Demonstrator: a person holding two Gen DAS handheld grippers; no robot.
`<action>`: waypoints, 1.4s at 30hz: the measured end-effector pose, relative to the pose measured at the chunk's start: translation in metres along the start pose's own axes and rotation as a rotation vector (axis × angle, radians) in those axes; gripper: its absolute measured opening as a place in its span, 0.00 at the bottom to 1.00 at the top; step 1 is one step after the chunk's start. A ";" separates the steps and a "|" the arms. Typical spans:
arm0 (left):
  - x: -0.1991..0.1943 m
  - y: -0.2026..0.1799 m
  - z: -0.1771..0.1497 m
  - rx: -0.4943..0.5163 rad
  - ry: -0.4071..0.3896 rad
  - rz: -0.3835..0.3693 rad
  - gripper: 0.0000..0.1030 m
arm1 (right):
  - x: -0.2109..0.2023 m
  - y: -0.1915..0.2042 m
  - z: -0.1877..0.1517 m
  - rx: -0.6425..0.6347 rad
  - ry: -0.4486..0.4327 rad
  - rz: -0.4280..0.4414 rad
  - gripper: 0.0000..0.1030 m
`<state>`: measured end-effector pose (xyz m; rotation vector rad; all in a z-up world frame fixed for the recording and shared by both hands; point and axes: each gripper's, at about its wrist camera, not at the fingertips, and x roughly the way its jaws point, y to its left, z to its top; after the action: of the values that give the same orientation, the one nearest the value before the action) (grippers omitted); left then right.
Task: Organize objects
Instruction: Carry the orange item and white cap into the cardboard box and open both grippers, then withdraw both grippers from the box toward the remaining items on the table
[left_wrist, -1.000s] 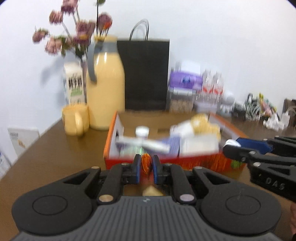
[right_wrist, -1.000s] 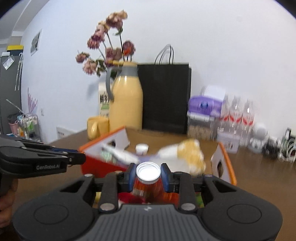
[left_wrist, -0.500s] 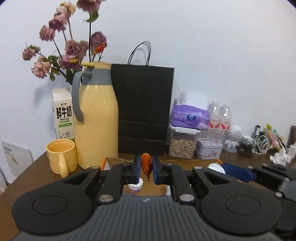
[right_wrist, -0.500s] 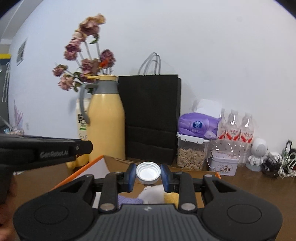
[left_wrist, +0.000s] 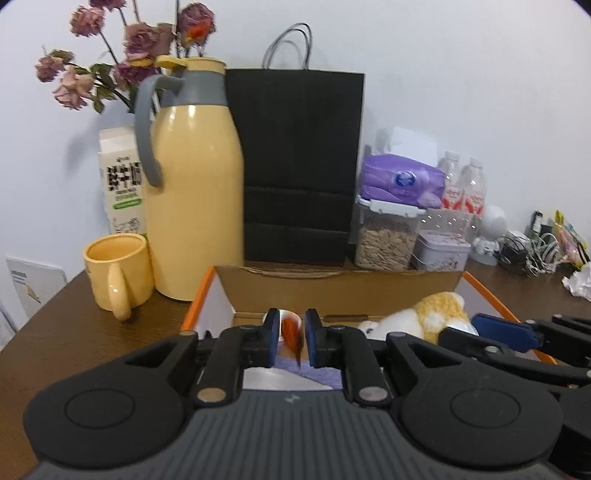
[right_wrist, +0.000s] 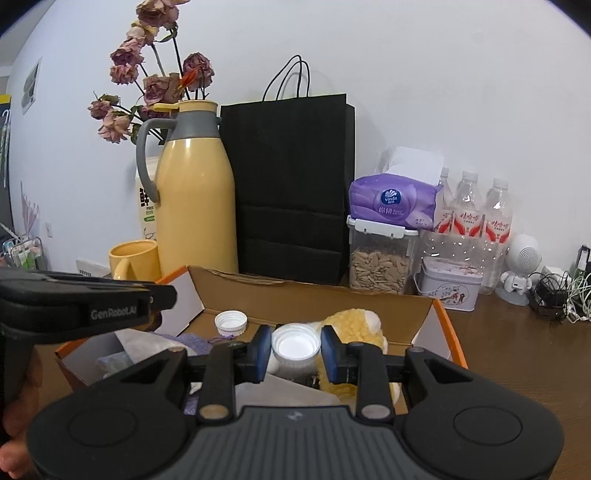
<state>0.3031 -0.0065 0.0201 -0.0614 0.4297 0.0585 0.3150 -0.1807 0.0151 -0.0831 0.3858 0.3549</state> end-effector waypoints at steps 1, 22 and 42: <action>-0.001 0.001 0.001 -0.001 -0.005 0.005 0.27 | -0.002 0.001 0.000 -0.001 -0.002 -0.005 0.34; -0.012 0.003 0.004 -0.020 -0.089 0.080 1.00 | -0.006 -0.005 0.001 0.030 -0.014 -0.059 1.00; -0.068 0.008 -0.011 -0.014 -0.124 0.025 1.00 | -0.053 0.004 -0.010 -0.021 -0.025 -0.042 1.00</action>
<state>0.2359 -0.0021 0.0378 -0.0654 0.3066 0.0894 0.2643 -0.1958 0.0265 -0.1067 0.3550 0.3187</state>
